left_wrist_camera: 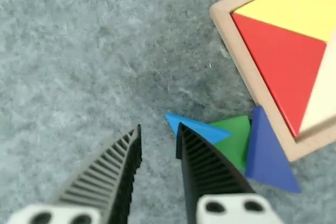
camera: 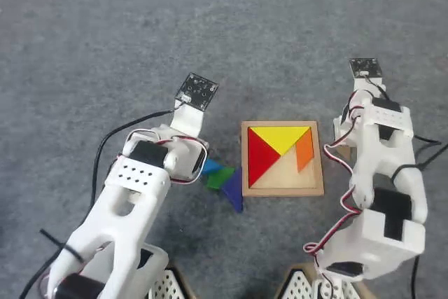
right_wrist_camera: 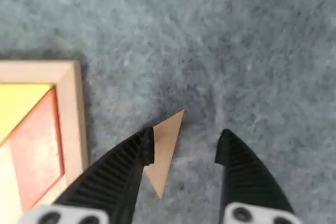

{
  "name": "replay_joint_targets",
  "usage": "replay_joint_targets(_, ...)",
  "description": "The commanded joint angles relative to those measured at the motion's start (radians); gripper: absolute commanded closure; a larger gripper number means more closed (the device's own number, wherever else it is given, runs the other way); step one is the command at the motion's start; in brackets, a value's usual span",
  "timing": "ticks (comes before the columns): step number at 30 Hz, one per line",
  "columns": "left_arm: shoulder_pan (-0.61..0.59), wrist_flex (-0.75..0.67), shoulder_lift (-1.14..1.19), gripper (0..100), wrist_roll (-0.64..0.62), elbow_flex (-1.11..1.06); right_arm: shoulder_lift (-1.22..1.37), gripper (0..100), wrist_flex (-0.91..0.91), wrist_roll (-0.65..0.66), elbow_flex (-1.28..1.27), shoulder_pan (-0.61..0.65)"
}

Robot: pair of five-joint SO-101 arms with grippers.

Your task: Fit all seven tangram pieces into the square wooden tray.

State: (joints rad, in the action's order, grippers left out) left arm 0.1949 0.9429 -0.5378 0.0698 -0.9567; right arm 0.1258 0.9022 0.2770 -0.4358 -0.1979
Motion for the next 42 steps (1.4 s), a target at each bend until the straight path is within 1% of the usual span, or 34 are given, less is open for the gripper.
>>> replay_joint_targets(1, -0.005, -0.026, -0.040, 89, 0.018, 0.013, 0.024, 79.0, -0.036, 0.040, 0.015, -0.007)
replay_joint_targets(4, -0.005, -0.026, -0.040, 89, 0.018, 0.013, 0.054, 79.0, -0.033, 0.052, 0.015, 0.001)
replay_joint_targets(11, -0.005, -0.026, -0.040, 89, 0.017, 0.013, 0.048, 79.0, 0.058, 0.061, 0.015, 0.036)
replay_joint_targets(16, -0.003, -0.028, -0.040, 89, 0.017, 0.012, 0.044, 79.1, 0.074, 0.071, 0.015, 0.038)
replay_joint_targets(18, -0.003, -0.028, -0.040, 89, 0.017, 0.012, 0.024, 82.3, 0.076, 0.069, 0.011, 0.039)
replay_joint_targets(22, 0.000, -0.028, -0.040, 89, 0.017, 0.013, -0.030, 97.1, 0.131, 0.057, 0.011, 0.064)
replay_joint_targets(26, 0.005, -0.028, -0.040, 89, 0.014, 0.012, -0.051, 96.1, 0.151, 0.028, 0.006, 0.094)
replay_joint_targets(30, 0.003, -0.031, -0.038, 89, 0.014, 0.012, -0.094, 99.1, 0.153, -0.006, 0.009, 0.091)
replay_joint_targets(33, 0.003, -0.066, -0.034, 89, 0.011, -0.001, -0.174, 99.2, 0.208, -0.034, 0.008, 0.101)
replay_joint_targets(35, 0.003, -0.091, -0.037, 89, 0.011, -0.018, -0.248, 99.2, 0.255, -0.034, 0.003, 0.133)
replay_joint_targets(38, 0.005, -0.098, -0.040, 89, 0.011, -0.035, -0.371, 99.2, 0.303, 0.028, -0.040, 0.179)
replay_joint_targets(42, 0.005, -0.097, -0.041, 89, 0.011, -0.045, -0.507, 99.2, 0.291, 0.114, -0.173, 0.286)
